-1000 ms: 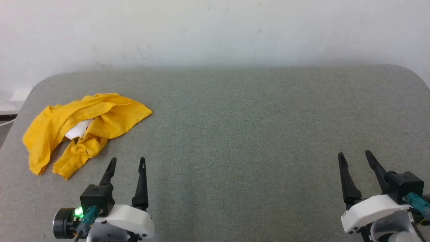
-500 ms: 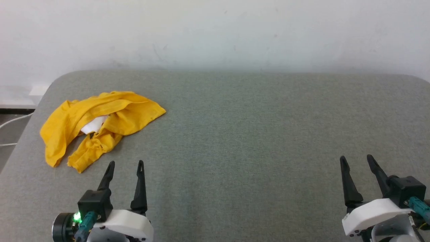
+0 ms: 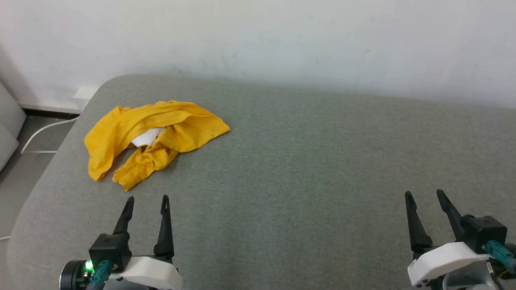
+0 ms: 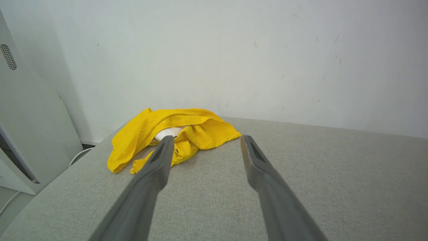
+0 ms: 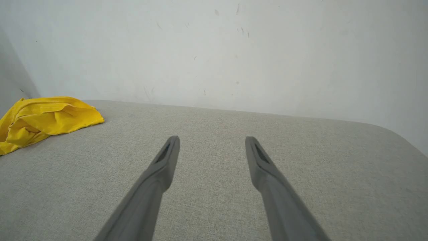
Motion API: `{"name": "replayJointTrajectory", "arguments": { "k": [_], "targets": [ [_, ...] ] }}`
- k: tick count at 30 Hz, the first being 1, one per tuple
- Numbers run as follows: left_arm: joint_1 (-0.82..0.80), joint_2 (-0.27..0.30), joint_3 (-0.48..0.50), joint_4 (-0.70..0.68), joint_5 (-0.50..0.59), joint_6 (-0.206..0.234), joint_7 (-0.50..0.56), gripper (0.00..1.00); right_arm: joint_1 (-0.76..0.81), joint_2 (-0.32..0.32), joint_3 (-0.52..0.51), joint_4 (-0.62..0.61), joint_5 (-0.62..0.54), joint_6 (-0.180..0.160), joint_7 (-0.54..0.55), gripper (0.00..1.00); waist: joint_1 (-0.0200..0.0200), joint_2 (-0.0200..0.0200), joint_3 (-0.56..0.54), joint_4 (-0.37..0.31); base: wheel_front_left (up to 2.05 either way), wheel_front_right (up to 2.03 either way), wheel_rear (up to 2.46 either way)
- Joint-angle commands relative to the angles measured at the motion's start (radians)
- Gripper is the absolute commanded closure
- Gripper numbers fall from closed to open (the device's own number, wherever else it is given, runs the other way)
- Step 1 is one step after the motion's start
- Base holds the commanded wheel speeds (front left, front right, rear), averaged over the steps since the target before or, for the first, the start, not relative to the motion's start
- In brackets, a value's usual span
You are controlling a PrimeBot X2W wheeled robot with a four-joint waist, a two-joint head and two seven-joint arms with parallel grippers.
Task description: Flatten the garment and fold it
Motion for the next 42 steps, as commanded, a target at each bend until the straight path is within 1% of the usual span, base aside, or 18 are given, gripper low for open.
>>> {"name": "replayJointTrajectory", "arguments": {
  "k": [1,19,24,32,37,40,42],
  "targets": [
    [0.013,-0.003,0.006,-0.004,-0.011,0.006,-0.010,0.00,0.006,0.002,0.001,0.007,0.009,-0.001,-0.014,0.00,0.0000,0.0000,0.001,0.037,0.00,0.00,0.00],
    [0.039,-0.004,0.028,-0.006,-0.028,0.006,-0.045,0.00,0.011,0.002,0.034,0.066,0.041,-0.001,-0.049,0.00,0.0000,0.0000,-0.019,0.203,0.00,0.00,0.00],
    [0.051,-0.004,0.035,-0.005,-0.038,0.009,-0.056,0.00,0.003,0.003,0.031,0.081,0.050,-0.001,-0.060,0.00,0.0000,0.0000,-0.021,0.240,0.00,0.00,0.00],
    [0.058,-0.004,0.043,-0.013,-0.055,0.017,-0.073,0.00,0.001,0.003,0.024,0.101,0.060,-0.002,-0.076,0.00,0.0000,0.0000,-0.022,0.274,0.00,0.00,0.00],
    [0.033,-0.005,0.042,-0.023,-0.112,0.029,-0.083,0.00,0.004,0.003,0.005,0.111,0.062,-0.002,-0.087,0.00,0.0000,0.0000,-0.016,0.284,0.00,0.00,0.00],
    [-0.003,-0.005,0.034,-0.021,-0.146,0.018,-0.079,0.00,0.004,0.003,-0.004,0.119,0.064,-0.002,-0.093,0.00,0.0000,0.0000,-0.011,0.287,0.00,0.00,0.00],
    [-0.043,0.007,0.020,-0.026,-0.162,-0.001,-0.034,0.00,0.005,0.003,-0.011,0.123,0.066,-0.002,-0.097,0.00,0.0000,0.0000,-0.009,0.291,0.00,0.00,0.00]
  ]
}}
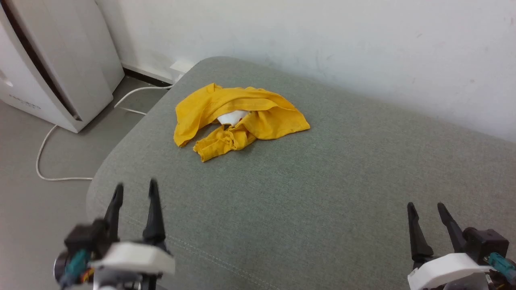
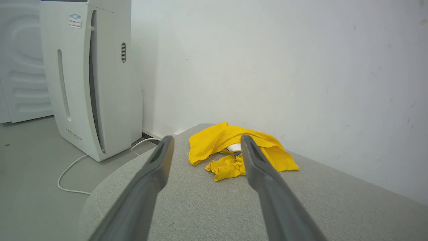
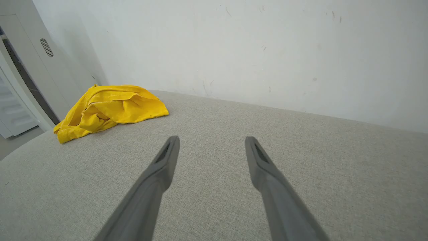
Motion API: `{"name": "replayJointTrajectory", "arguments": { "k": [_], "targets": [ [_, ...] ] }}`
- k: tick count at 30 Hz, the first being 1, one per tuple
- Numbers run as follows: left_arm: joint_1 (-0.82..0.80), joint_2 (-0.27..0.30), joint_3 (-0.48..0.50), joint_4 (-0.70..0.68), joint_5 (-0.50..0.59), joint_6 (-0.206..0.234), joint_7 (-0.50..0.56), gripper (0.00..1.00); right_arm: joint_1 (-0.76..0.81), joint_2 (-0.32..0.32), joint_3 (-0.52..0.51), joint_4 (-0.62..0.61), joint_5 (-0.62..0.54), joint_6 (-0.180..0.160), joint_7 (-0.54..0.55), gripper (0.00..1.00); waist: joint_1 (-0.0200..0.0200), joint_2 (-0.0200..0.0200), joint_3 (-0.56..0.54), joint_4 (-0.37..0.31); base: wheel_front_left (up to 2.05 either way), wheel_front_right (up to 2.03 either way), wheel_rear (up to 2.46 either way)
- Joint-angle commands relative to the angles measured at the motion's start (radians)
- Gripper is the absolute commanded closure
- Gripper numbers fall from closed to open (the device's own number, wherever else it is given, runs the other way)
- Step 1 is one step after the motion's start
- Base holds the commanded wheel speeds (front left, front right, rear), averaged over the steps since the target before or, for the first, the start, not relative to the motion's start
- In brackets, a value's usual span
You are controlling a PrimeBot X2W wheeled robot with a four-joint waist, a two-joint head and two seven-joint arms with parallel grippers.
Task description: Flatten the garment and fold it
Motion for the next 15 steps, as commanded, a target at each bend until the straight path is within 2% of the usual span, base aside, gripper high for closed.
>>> {"name": "replayJointTrajectory", "arguments": {
  "k": [1,8,15],
  "targets": [
    [-0.038,0.005,-0.008,-0.016,-0.007,-0.008,0.021,0.00,0.006,0.002,-0.006,0.007,0.008,-0.002,-0.010,0.00,-0.0001,0.0000,0.001,0.003,0.00,0.00,0.00],
    [-0.326,0.069,-0.004,-0.046,-0.058,-0.020,0.229,0.00,0.007,0.003,-0.036,0.015,0.003,-0.002,-0.025,0.00,-0.0001,0.0000,0.021,0.010,0.00,0.00,0.00],
    [-0.636,0.140,0.013,0.134,-0.113,-0.035,0.392,0.00,-0.016,0.003,-0.049,0.013,-0.031,-0.002,-0.035,0.00,-0.0001,0.0000,0.079,-0.039,0.00,0.00,0.00]
  ]
}}
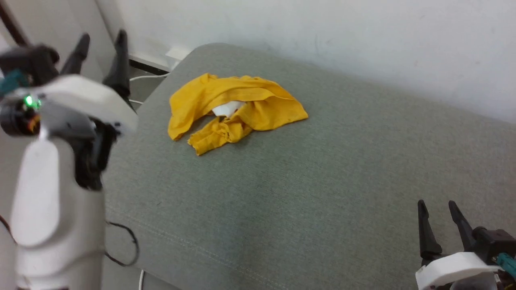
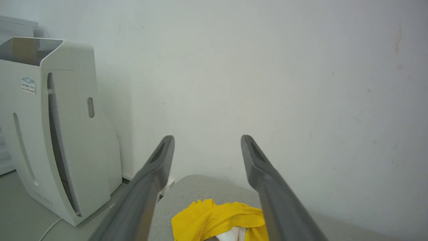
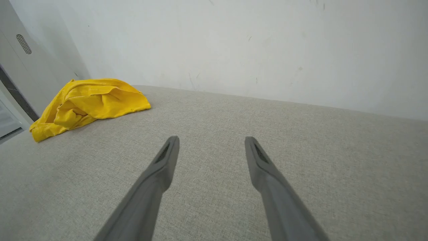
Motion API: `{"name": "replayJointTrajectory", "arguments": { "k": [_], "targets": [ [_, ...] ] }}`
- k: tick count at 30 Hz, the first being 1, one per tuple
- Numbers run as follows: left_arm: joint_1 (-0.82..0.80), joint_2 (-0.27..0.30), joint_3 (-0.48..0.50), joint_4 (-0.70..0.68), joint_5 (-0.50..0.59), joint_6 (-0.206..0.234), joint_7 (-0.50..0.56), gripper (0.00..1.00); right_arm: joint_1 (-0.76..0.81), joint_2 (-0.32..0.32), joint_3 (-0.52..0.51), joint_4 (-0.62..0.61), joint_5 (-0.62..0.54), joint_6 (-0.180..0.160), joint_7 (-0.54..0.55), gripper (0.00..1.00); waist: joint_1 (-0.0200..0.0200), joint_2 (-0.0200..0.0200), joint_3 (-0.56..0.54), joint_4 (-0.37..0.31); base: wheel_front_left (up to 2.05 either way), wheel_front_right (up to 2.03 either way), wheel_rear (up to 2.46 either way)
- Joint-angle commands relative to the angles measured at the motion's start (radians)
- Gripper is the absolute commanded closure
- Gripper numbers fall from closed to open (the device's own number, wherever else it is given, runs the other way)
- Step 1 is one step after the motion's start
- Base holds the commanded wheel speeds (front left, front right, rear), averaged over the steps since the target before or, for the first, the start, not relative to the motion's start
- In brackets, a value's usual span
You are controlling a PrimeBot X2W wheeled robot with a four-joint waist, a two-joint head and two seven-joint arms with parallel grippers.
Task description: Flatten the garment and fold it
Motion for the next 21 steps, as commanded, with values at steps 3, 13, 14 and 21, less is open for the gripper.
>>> {"name": "replayJointTrajectory", "arguments": {
  "k": [3,13,14,21],
  "targets": [
    [-0.094,0.041,0.006,0.090,-0.007,-0.014,0.048,0.00,-0.024,0.002,-0.005,-0.015,-0.027,-0.002,-0.005,0.00,-0.0002,0.0000,0.057,-0.072,0.00,0.00,0.00],
    [-0.275,0.093,0.034,0.301,-0.086,-0.009,0.259,0.00,-0.058,0.002,-0.026,-0.084,-0.090,-0.002,0.028,0.00,-0.0002,0.0000,0.186,-0.193,0.00,0.00,0.00],
    [-0.288,0.092,0.039,0.314,-0.098,-0.002,0.286,0.00,-0.062,0.002,-0.029,-0.094,-0.094,-0.002,0.033,0.00,-0.0002,0.0000,0.202,-0.203,0.00,0.00,0.00],
    [-0.358,0.086,0.062,0.366,-0.159,0.060,0.463,0.00,-0.095,0.002,-0.028,-0.151,-0.106,-0.002,0.056,0.00,-0.0002,0.0000,0.321,-0.266,0.00,0.00,0.00]
  ]
}}
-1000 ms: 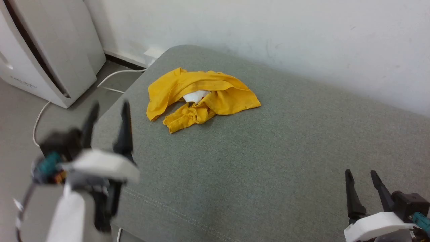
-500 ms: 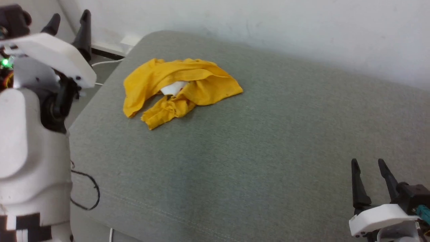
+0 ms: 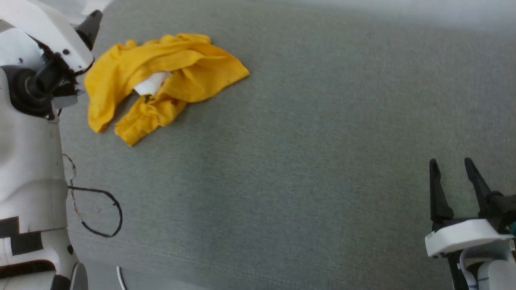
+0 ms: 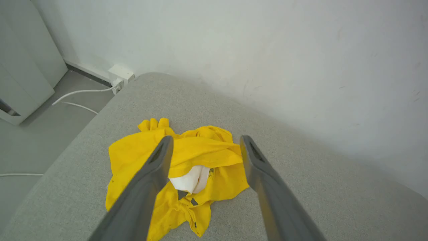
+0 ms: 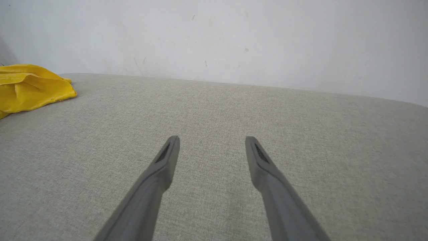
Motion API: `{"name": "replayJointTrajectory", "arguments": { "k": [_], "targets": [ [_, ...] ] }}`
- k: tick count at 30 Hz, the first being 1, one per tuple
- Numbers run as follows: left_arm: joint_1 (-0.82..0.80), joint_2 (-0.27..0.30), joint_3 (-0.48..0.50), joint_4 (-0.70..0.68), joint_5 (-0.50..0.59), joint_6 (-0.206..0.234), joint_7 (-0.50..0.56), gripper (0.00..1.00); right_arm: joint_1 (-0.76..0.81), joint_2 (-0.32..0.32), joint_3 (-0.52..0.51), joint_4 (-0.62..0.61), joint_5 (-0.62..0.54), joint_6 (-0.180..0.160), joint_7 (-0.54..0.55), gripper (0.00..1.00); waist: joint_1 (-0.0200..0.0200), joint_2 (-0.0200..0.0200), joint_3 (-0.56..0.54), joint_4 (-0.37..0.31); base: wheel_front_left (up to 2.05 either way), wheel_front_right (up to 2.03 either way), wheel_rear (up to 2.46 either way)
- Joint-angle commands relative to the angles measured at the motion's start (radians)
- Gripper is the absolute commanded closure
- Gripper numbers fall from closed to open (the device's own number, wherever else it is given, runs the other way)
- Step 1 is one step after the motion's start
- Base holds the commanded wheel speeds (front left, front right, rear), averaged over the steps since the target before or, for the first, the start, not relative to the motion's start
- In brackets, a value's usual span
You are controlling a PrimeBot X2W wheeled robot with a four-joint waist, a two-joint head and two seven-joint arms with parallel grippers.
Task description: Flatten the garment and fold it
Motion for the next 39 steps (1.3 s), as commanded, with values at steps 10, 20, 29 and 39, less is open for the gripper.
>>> {"name": "replayJointTrajectory", "arguments": {
  "k": [10,20,29,39],
  "targets": [
    [0.004,0.003,-0.022,0.036,-0.005,0.084,0.192,0.00,-0.049,0.002,-0.015,-0.047,-0.019,-0.002,0.007,0.00,-0.0003,0.0000,0.202,-0.123,0.00,0.00,0.00],
    [0.037,0.015,-0.039,0.049,0.046,0.175,0.205,0.00,-0.078,0.002,-0.018,-0.094,-0.036,-0.002,0.023,0.00,-0.0003,0.0000,0.289,-0.138,0.00,0.00,0.00],
    [0.035,0.034,-0.054,0.098,0.094,0.203,0.101,1.00,-0.098,0.002,-0.021,-0.120,-0.049,-0.002,0.041,0.00,-0.0003,0.0000,0.314,-0.147,0.00,0.00,0.00],
    [0.020,0.043,-0.053,0.119,0.071,0.161,0.056,1.00,-0.097,0.002,-0.020,-0.089,-0.034,-0.002,0.030,0.00,-0.0003,0.0000,0.254,-0.151,0.00,0.00,0.00]
  ]
}}
